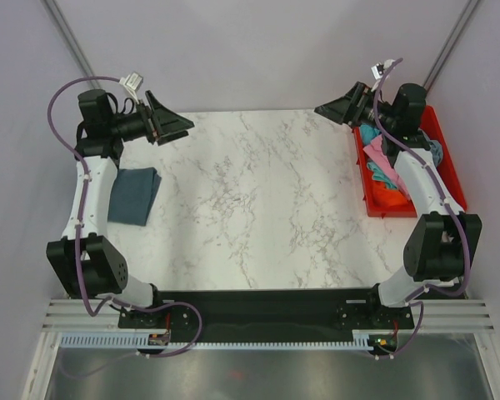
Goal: Fold and stack the t-shirts
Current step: Neatly place the folded tshirt to the corner
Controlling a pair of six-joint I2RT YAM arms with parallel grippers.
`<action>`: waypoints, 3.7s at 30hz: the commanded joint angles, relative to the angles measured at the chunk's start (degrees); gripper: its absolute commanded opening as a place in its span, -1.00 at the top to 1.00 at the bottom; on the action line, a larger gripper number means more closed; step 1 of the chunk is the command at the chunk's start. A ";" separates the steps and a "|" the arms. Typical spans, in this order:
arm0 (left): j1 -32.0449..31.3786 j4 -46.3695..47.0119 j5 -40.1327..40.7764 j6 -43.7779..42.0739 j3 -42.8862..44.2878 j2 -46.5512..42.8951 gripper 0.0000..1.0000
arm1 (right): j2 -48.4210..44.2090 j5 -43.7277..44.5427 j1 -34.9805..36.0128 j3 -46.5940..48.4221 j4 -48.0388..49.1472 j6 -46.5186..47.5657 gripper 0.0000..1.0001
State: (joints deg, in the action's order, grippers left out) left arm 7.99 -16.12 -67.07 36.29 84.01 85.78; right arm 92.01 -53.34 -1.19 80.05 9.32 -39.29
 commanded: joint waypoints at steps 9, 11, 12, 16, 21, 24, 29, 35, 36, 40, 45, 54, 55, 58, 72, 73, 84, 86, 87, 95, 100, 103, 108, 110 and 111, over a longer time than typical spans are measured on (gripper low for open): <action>-6.05 -26.68 53.65 -35.57 13.72 -2.63 -0.99 | -1.83 4.91 -1.36 1.42 -5.01 6.41 -0.96; -7.28 -26.60 69.69 -40.58 13.38 -2.72 -0.99 | -1.92 6.66 -1.44 1.77 -6.50 8.17 -0.96; -7.37 -26.42 74.49 -42.25 12.85 -2.55 -0.99 | -2.01 7.28 -1.45 2.12 -7.21 8.96 -0.96; -9.74 -24.40 91.91 -50.33 10.83 -1.14 -0.99 | -2.44 12.36 -1.45 3.35 -12.63 15.53 -0.96; -9.92 -22.65 106.60 -53.34 9.77 2.37 -0.99 | -4.11 34.38 -1.18 5.90 -22.40 26.96 -0.96; -10.19 -16.27 115.21 -55.26 7.67 2.82 -0.99 | -5.69 71.98 3.55 5.04 -26.29 37.76 -0.96; -10.45 -4.98 124.37 -60.99 3.45 1.24 -0.99 | -6.75 92.70 5.50 1.43 -15.05 52.37 -0.96; -11.68 -4.80 122.79 -58.44 2.74 -0.61 -0.99 | -7.98 89.91 5.50 1.16 -15.47 51.07 -0.96; -11.94 -5.15 122.36 -58.01 2.83 -0.79 -0.99 | -7.98 89.21 5.41 1.33 -16.17 50.63 -0.96; -14.83 -13.03 114.25 -51.08 3.00 -2.54 -0.99 | -8.16 79.76 5.24 2.56 -19.67 44.60 -0.96; -15.64 -19.15 68.12 -43.77 2.14 -13.07 -0.99 | -10.79 59.96 4.00 3.19 -22.69 32.28 -0.96; -21.61 4.94 59.67 -32.43 14.41 -12.40 -0.99 | -14.75 55.71 6.64 5.28 -0.46 28.13 -0.96; -22.05 8.35 62.38 -32.77 15.65 -11.69 -0.99 | -14.84 55.71 6.73 5.73 2.60 28.82 -0.96; -23.89 18.96 65.74 -38.81 16.10 -11.51 -0.99 | -15.45 56.42 7.43 6.17 10.43 32.32 -0.96; -32.07 49.09 73.48 -66.97 13.55 -8.52 -0.99 | -12.82 56.42 9.45 10.57 29.09 47.01 -0.96; -32.16 47.77 73.48 -66.62 12.94 -9.30 -0.99 | -13.08 56.59 9.54 10.22 28.39 47.46 -0.96; -37.08 -9.51 77.80 -54.59 12.58 -11.69 -0.99 | -15.45 46.66 9.54 14.00 -28.19 35.69 -0.96; -37.08 -22.33 75.17 -50.21 15.03 -10.47 -0.99 | -15.11 45.96 9.45 14.60 -37.21 34.63 -0.96; -36.99 -27.07 73.85 -48.79 16.44 -9.67 -0.99 | -14.41 45.18 9.54 15.74 -41.53 35.33 -0.96; -34.10 -54.26 58.48 -45.96 18.38 -4.31 -0.99 | -4.03 18.97 8.05 15.69 -68.99 41.85 -0.96; -20.76 -55.01 22.75 -40.45 18.67 -2.27 -0.99 | -2.10 -16.14 3.74 2.86 -51.67 20.03 -0.96; -12.05 -33.09 -6.69 -21.33 9.74 -3.86 -0.95 | 0.80 -27.76 4.18 -7.52 -13.82 -22.56 -0.96; -11.50 -20.27 -25.20 5.35 5.47 1.14 -0.99 | 7.12 -33.66 5.23 2.54 -18.34 -18.14 -0.96; -11.59 -19.57 -25.22 6.16 5.38 1.58 -0.99 | 8.10 -34.02 5.41 7.30 -22.67 -14.15 -0.96; -11.68 -19.30 -25.65 6.33 5.46 1.67 -0.99 | 8.45 -34.11 5.58 8.01 -22.77 -14.24 -0.96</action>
State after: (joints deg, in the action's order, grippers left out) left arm -3.57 -42.33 -75.11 31.07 89.49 87.59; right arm 101.65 -78.32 3.75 81.95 -15.79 -51.44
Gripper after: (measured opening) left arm 0.991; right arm 0.979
